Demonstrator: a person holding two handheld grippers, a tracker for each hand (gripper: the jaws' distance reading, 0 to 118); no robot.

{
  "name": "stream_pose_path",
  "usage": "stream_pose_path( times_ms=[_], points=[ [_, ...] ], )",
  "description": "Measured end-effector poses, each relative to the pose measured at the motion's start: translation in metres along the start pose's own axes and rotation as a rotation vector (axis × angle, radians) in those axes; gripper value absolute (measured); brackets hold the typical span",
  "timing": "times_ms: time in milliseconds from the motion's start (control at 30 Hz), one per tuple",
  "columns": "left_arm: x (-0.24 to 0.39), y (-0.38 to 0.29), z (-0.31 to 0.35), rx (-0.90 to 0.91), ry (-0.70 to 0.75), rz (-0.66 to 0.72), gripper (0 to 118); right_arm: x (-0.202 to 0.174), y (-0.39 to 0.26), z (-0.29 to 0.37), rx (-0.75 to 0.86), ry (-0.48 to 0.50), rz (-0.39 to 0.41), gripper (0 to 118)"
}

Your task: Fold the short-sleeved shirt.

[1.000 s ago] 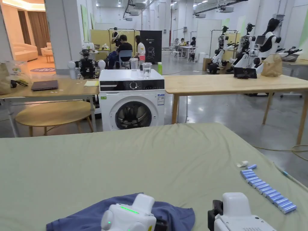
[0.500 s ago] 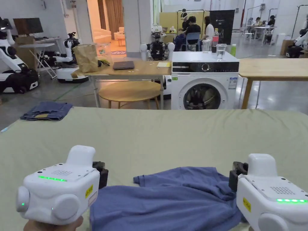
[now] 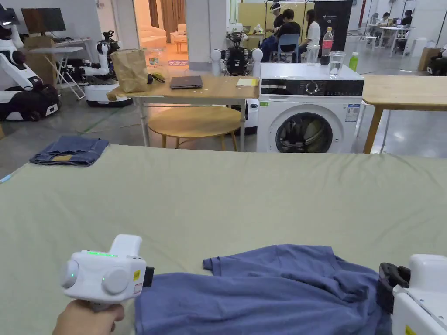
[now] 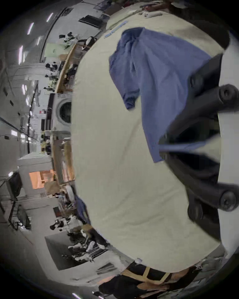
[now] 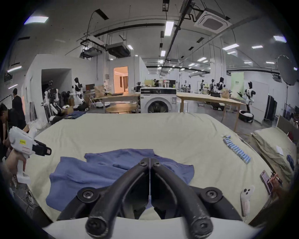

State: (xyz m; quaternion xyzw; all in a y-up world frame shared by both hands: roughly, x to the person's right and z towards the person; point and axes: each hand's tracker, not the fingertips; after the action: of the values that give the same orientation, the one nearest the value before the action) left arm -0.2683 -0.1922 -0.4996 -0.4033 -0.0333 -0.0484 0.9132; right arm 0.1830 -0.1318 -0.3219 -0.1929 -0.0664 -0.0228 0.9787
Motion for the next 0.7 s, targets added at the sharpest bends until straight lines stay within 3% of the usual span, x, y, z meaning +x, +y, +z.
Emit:
stream_pose_path(
  times_ms=[33, 67, 367, 433, 500, 533, 567, 600, 667, 700],
  points=[
    [-0.002, -0.003, -0.014, -0.017, 0.019, -0.002, 104, 0.006, -0.001, -0.003, -0.004, -0.008, -0.001, 0],
    [-0.004, -0.001, -0.031, -0.057, 0.023, -0.001, 113, 0.013, -0.002, -0.007, -0.011, -0.023, -0.001, 0],
    [-0.001, -0.007, -0.111, -0.182, 0.101, -0.053, 110, 0.089, -0.022, -0.053, -0.139, -0.167, 0.007, 0],
    [0.009, -0.012, -0.09, -0.137, 0.062, -0.04, 93, 0.108, -0.027, -0.07, -0.194, -0.199, 0.024, 0],
    [0.024, -0.013, -0.068, -0.085, -0.016, -0.071, 23, 0.125, -0.032, -0.087, -0.226, -0.207, 0.033, 0],
    [0.033, -0.015, -0.06, -0.074, 0.002, -0.126, 0, 0.132, -0.034, -0.098, -0.251, -0.214, 0.04, 1],
    [0.041, -0.015, -0.048, -0.046, 0.058, -0.171, 0, 0.137, -0.035, -0.109, -0.271, -0.216, 0.048, 9],
    [0.045, -0.015, -0.041, -0.045, 0.039, -0.173, 0, 0.142, -0.036, -0.122, -0.287, -0.191, 0.041, 35],
    [0.047, -0.011, -0.027, -0.029, 0.019, -0.137, 0, 0.147, -0.037, -0.147, -0.368, -0.148, 0.021, 109],
    [0.046, -0.007, -0.024, -0.023, 0.02, -0.137, 0, 0.149, -0.039, -0.16, -0.399, -0.134, 0.014, 114]
  ],
)
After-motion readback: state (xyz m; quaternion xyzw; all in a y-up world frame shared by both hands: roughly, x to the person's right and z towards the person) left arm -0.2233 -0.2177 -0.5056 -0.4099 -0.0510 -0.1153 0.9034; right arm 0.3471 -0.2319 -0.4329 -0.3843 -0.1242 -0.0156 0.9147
